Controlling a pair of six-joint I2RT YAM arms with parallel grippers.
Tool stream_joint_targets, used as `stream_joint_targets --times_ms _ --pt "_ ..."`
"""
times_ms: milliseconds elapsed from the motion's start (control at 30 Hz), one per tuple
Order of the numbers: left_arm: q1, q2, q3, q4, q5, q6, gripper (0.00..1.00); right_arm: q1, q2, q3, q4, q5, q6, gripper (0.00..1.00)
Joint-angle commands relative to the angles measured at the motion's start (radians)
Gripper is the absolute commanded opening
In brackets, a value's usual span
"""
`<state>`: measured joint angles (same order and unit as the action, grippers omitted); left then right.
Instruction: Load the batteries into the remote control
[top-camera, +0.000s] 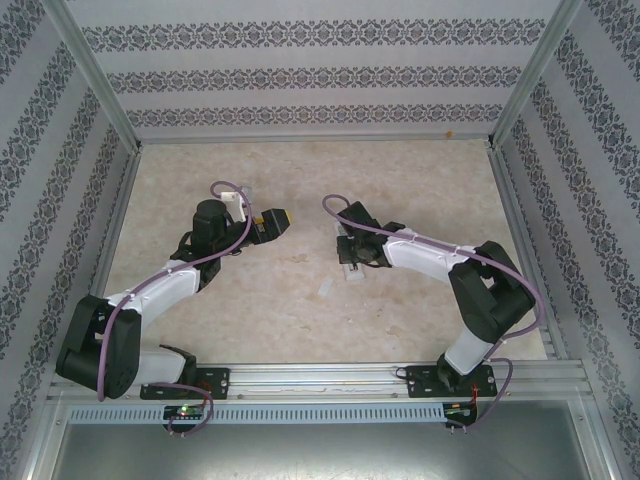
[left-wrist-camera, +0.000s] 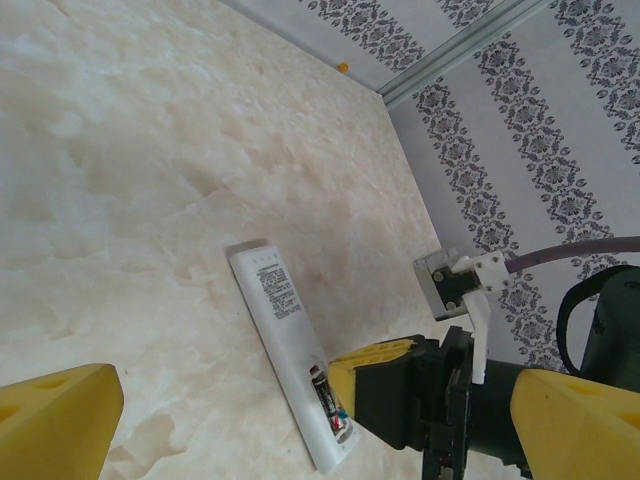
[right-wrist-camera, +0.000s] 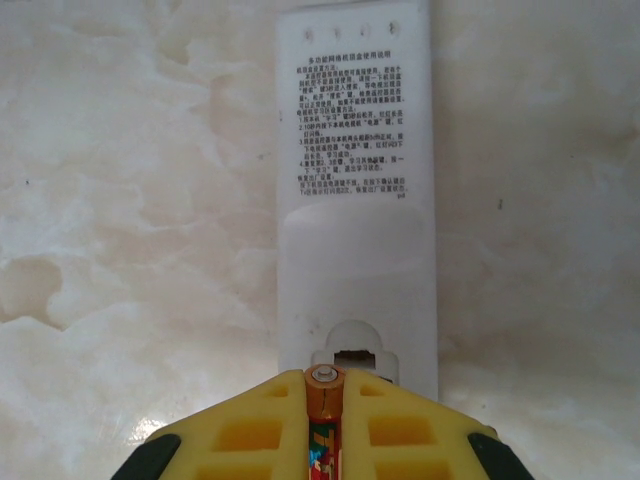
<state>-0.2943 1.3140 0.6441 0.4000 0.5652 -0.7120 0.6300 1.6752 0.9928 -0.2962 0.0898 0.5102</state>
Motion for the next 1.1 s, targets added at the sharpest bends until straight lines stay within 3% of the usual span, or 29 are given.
stream_joint_targets --times_ms 0,233,433,800,1067 --pt "-0.009 -0.007 0.03 -0.01 -0.004 0.022 1.0 -0.006 0.023 -0.03 0.056 0.016 -0.02 0.12" --pt "-0.009 -0.01 0.028 -0.013 -0.011 0.026 1.0 0.0 0.013 -0.09 0.079 0.01 -0.009 0.14" --pt "-0.009 0.008 0.029 0.008 -0.006 0.013 1.0 0.02 -0.009 -0.126 0.09 0.006 0.015 0.23" --pt "-0.009 0.007 0.03 0.006 -0.006 0.008 1.0 -0.012 -0.095 -0.033 0.003 -0.008 0.01 0.31" --pt "-0.008 0.002 0.032 0.001 -0.011 0.011 1.0 -0.044 -0.011 0.04 -0.002 -0.031 -0.012 0.22"
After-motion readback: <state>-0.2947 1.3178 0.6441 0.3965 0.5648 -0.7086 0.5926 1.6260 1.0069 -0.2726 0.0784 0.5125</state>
